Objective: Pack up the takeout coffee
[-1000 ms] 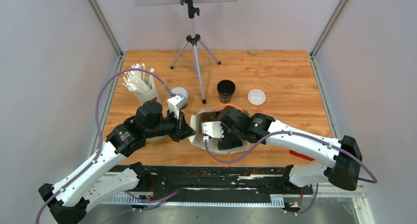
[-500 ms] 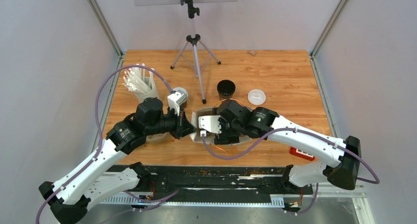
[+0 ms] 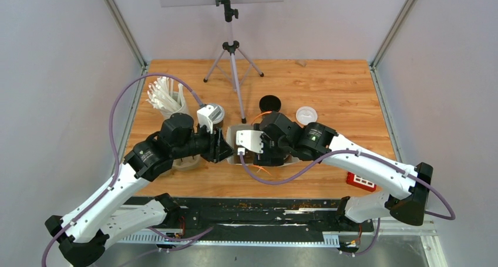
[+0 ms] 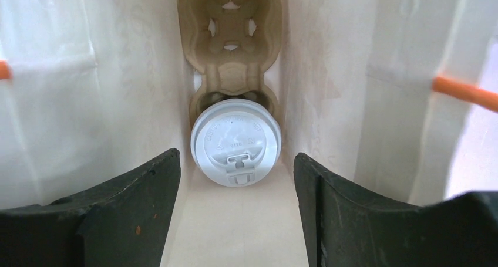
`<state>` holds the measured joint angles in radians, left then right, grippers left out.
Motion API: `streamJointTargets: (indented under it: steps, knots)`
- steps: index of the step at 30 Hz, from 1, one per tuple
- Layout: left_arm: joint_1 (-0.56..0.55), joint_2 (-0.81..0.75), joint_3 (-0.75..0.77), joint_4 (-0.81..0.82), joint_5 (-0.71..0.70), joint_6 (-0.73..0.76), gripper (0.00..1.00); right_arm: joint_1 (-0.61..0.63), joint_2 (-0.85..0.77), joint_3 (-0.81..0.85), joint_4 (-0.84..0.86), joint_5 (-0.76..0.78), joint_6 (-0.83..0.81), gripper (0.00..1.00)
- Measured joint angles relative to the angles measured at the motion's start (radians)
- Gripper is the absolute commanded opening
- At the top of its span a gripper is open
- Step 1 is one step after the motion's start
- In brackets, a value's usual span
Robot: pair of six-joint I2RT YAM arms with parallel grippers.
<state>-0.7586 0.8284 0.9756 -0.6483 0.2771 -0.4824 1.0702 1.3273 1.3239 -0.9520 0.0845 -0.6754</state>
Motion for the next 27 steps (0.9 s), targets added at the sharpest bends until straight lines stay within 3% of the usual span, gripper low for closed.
streamJointTargets:
  steps: [9,27]
  knots:
    - [0.0,0.039,0.172,-0.095,-0.133,0.031,0.66,-0.019,0.024,0.081,-0.001,0.011,0.063,0.69]
    - [0.0,0.165,0.281,-0.125,-0.273,0.069,0.64,-0.099,0.058,0.156,0.005,-0.005,0.075,0.7]
